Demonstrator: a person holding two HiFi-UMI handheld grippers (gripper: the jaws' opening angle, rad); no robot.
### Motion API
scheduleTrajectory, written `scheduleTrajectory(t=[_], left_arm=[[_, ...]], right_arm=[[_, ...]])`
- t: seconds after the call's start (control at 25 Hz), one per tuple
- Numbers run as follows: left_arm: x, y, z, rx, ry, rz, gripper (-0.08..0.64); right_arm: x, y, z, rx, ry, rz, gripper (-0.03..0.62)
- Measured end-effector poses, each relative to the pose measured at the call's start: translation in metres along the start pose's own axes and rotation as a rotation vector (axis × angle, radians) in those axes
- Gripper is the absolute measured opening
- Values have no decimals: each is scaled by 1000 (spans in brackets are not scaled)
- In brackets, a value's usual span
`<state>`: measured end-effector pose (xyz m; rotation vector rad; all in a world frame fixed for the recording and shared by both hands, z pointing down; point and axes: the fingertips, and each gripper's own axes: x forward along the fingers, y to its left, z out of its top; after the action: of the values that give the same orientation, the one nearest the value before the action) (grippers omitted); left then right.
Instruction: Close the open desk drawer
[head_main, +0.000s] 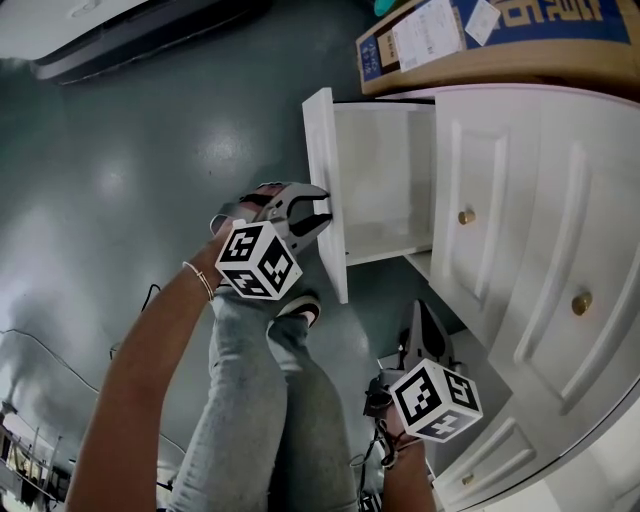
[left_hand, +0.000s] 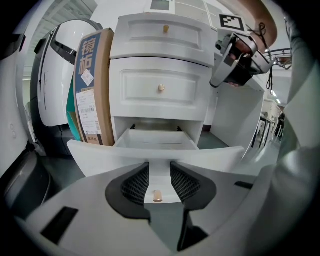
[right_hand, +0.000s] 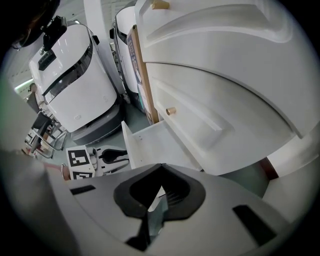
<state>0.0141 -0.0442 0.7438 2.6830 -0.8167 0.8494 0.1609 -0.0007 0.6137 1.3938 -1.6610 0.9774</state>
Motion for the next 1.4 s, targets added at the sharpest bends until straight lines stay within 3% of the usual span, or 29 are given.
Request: scheduleTrajectory(t=[0.8,1.4], left_arm=[[63,1,46,-44,-37,-2,144],[103,1,75,-20,-76,-17,144]], right_arm=[[9,-35,5,21,-10,0,6],[18,-43,-6,31,-30,16,6]])
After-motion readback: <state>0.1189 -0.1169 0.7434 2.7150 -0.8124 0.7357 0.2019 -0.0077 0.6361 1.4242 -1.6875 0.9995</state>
